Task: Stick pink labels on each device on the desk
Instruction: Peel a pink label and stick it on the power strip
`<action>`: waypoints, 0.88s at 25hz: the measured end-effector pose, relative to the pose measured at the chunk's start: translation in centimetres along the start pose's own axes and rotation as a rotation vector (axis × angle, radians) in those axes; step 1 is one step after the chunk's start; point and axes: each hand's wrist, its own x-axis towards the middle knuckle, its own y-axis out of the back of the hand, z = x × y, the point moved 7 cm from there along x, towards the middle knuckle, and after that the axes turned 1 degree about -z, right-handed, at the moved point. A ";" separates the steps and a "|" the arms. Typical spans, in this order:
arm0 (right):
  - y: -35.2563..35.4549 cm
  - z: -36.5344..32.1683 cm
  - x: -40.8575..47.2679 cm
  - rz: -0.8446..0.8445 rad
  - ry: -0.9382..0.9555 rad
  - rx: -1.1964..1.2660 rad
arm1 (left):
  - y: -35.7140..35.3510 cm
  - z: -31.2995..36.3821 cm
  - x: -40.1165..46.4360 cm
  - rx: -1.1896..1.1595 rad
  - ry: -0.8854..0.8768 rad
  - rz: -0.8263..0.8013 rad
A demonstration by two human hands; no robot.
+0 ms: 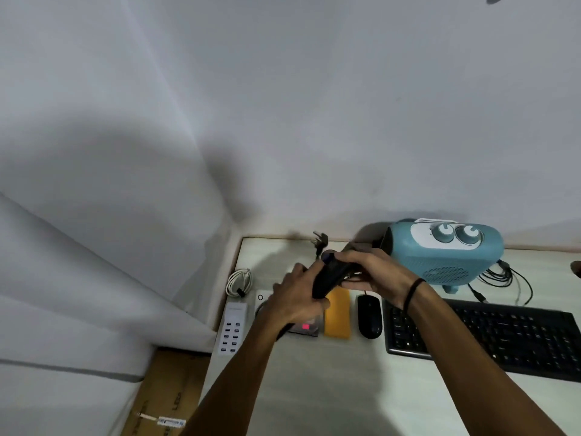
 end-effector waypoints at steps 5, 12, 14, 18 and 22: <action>0.8 1.6 4.3 0.038 0.015 0.000 | 3.0 -3.6 5.1 0.556 -0.095 0.198; 0.9 3.7 14.5 0.183 0.097 -0.832 | 1.3 -9.9 15.4 0.848 -0.159 0.131; 0.6 4.7 17.3 0.165 0.085 -0.854 | 0.7 -11.3 17.7 0.880 -0.135 0.088; 0.9 6.3 22.0 0.159 0.018 -0.877 | -0.1 -13.5 21.1 0.903 -0.098 0.056; 1.4 7.7 25.2 0.142 0.017 -0.921 | -1.0 -15.1 23.4 0.910 -0.058 -0.031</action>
